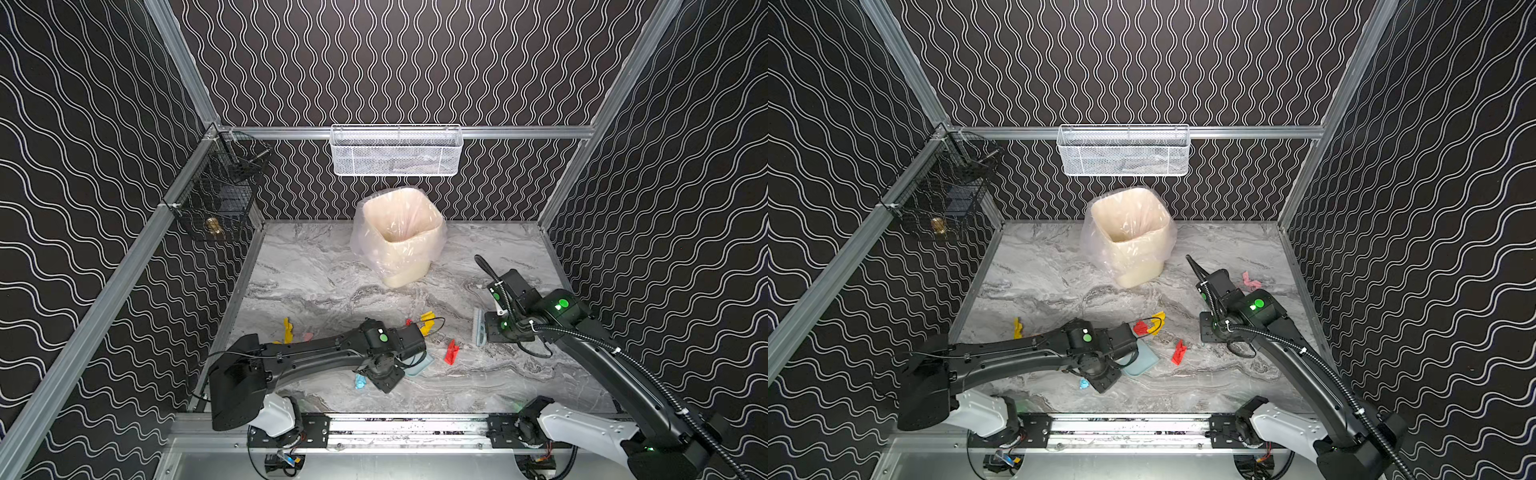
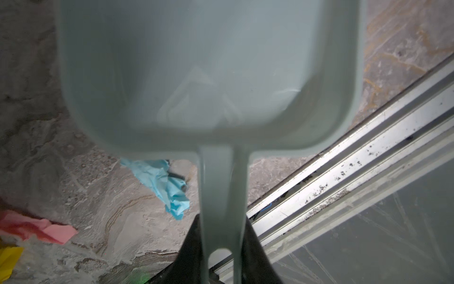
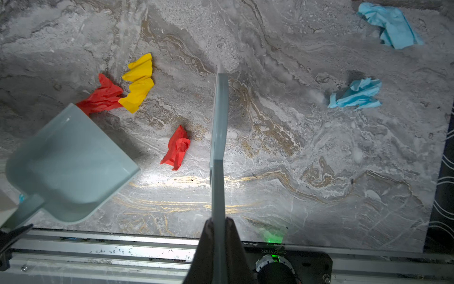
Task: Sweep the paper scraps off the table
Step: 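Carry the dustpan toward the red scraps while lowering the brush beside it, then sweep the red scrap into the dustpan with the right gripper's brush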
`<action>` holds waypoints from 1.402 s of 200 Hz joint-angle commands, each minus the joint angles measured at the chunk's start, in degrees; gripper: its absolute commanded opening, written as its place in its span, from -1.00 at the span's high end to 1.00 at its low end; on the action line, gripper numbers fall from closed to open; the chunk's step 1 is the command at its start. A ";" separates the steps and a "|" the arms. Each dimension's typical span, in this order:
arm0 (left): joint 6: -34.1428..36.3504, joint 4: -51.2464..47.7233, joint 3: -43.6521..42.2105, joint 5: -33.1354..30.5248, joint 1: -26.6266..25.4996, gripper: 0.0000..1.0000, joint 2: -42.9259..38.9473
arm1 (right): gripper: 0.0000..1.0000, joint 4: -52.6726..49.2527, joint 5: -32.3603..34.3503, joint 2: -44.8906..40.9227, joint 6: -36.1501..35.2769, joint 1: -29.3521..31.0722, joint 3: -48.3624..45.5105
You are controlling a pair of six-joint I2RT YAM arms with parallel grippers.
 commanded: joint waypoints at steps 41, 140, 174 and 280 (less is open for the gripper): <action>6.50 0.33 2.54 3.95 -2.26 1.00 4.20 | 1.00 -3.32 1.73 3.03 1.15 1.49 -0.96; 9.16 1.46 2.22 4.56 -1.88 1.00 5.94 | 1.00 0.87 -1.80 8.67 -1.65 3.45 -1.08; 9.93 2.04 1.48 4.35 -1.19 1.00 6.33 | 1.00 1.87 -3.01 9.96 -2.48 4.22 -0.28; 13.34 2.61 3.37 6.68 1.74 1.00 8.62 | 1.00 3.74 -9.33 11.34 -4.34 8.20 -0.24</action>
